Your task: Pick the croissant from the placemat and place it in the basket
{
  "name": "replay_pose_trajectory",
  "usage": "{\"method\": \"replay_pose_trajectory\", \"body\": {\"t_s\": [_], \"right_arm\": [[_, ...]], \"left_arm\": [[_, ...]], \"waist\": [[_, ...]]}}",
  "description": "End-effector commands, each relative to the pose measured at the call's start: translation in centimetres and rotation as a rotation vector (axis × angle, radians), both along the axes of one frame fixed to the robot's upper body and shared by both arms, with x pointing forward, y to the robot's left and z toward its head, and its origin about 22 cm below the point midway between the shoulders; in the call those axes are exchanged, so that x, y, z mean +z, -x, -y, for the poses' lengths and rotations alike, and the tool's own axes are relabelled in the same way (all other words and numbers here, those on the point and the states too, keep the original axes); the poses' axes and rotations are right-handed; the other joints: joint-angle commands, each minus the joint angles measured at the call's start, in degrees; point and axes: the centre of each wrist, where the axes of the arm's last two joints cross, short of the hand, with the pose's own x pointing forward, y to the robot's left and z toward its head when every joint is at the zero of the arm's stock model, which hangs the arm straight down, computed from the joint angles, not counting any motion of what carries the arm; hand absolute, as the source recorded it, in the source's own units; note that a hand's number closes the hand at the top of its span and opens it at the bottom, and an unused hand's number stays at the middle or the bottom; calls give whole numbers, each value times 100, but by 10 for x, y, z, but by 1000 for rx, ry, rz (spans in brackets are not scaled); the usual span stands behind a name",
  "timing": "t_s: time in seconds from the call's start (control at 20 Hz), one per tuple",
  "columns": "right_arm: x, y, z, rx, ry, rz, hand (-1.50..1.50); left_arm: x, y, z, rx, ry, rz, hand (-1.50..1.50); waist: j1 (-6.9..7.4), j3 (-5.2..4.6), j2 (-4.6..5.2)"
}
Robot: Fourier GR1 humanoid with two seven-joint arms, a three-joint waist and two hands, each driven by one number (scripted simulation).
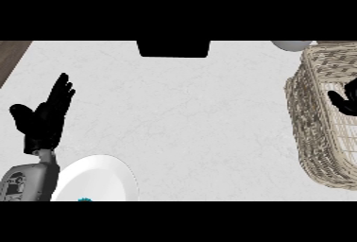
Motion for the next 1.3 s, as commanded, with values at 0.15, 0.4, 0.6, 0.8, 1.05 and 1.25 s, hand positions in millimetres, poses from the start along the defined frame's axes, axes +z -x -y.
{"method": "replay_pose_trajectory", "body": {"t_s": [0.15, 0.4, 0.6, 0.8, 1.05, 1.25], "right_arm": [[-12, 5, 5, -22, -232, 105, -150], [18, -9, 4, -21, -458, 158, -150], [28, 5, 31, -109, -671, 222, -150], [61, 17, 61, -218, -805, 232, -150], [73, 63, 112, -294, -963, 266, -150], [75, 108, 146, -312, -986, 231, -150]], "left_arm": [[-5, 6, -11, -9, -1, -6, 0], [-1, 2, -2, 11, -1, 7, 0], [-3, 9, -18, 10, 10, -20, 0], [3, 5, -7, 12, 14, 1, 0], [13, -2, -10, 17, -13, 1, 0], [6, 0, -4, 9, 14, 28, 0]], "waist": [[-3, 98, 61], [-30, 94, 41], [-62, 94, 28], [-66, 93, 37], [-56, 103, 71], [58, 116, 113]]}}
